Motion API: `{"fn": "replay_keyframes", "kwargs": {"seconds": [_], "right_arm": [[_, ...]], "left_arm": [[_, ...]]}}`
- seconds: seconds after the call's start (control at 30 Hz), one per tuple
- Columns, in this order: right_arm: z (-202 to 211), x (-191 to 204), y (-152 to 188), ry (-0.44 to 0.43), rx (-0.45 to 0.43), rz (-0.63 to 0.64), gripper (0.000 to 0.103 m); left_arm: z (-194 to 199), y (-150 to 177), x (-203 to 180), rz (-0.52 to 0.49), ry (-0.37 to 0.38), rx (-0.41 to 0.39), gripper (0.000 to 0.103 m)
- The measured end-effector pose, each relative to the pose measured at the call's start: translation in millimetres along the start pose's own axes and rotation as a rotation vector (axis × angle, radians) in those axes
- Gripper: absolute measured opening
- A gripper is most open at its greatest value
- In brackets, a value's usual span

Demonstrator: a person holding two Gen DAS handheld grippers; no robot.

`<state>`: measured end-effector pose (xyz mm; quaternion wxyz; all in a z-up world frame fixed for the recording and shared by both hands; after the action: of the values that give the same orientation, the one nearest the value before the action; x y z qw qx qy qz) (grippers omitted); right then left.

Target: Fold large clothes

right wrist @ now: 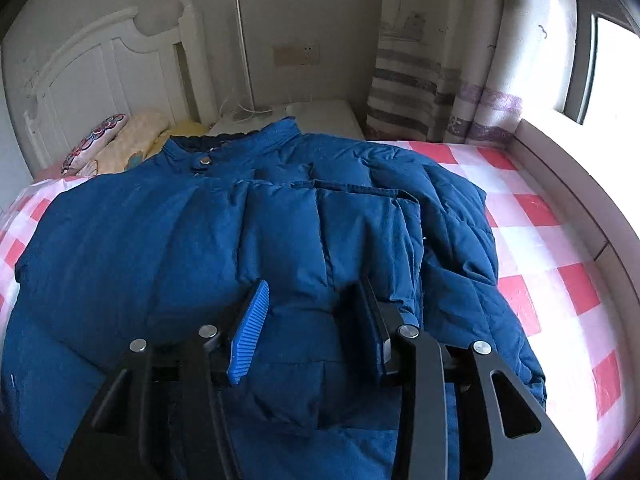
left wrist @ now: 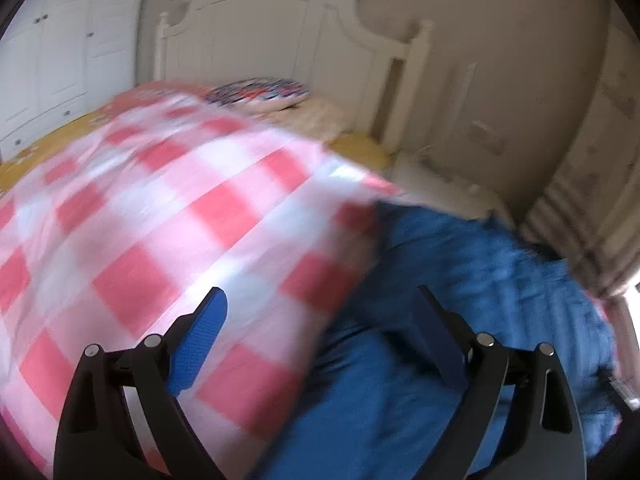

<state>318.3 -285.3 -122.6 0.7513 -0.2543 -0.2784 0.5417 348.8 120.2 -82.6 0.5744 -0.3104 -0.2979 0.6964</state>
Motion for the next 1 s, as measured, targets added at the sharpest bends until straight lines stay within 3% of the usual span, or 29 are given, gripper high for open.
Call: {"fn": "replay_keyframes", "kwargs": {"seconds": [0.17, 0.23, 0.3, 0.4, 0.47, 0.63, 0.73, 0.83, 0.9, 1.0], "right_arm": [[-5, 4, 0, -0.007, 0.009, 0.017, 0.048], [-4, 6, -1, -0.02, 0.015, 0.018, 0.059], [-1, 8, 2, -0.031, 0.022, 0.018, 0.067], [-1, 11, 3, -0.062, 0.037, 0.024, 0.078], [-2, 14, 4, -0.074, 0.043, 0.033, 0.083], [2, 15, 4, -0.107, 0.062, 0.015, 0.086], [21, 19, -11, -0.145, 0.019, -0.003, 0.086], [25, 32, -38, -0.113, -0.046, 0.086, 0.09], [9, 36, -50, -0.092, -0.023, 0.114, 0.09], [-43, 32, -41, -0.032, 0.122, 0.139, 0.092]], "left_arm": [[-12, -45, -83, -0.194, 0.129, 0.014, 0.101], [-36, -51, -114, -0.28, 0.128, 0.027, 0.101], [-71, -45, -133, -0.346, 0.103, 0.089, 0.101], [-123, -13, -139, -0.38, 0.07, 0.224, 0.101], [-121, -8, -142, -0.41, 0.05, 0.152, 0.101], [-114, -12, -135, -0.403, 0.085, 0.194, 0.101], [-95, -36, -130, -0.369, 0.112, 0.136, 0.101], [-93, -58, -129, -0.366, 0.084, 0.101, 0.101], [-102, -59, -129, -0.364, 0.059, 0.122, 0.101], [-133, -38, -126, -0.369, 0.03, 0.215, 0.101]]}}
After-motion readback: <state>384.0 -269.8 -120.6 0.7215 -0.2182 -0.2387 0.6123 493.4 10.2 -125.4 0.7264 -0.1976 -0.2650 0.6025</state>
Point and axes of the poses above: each gripper's, at about its wrist camera, not at the fingertips, and z roughly against the way its jaws point, x to its left, y to its underside, the point moved 8 cm from there along -z, roughly the way its jaws point, and after that the axes turned 8 degrees about -z, right-handed, at the moved point
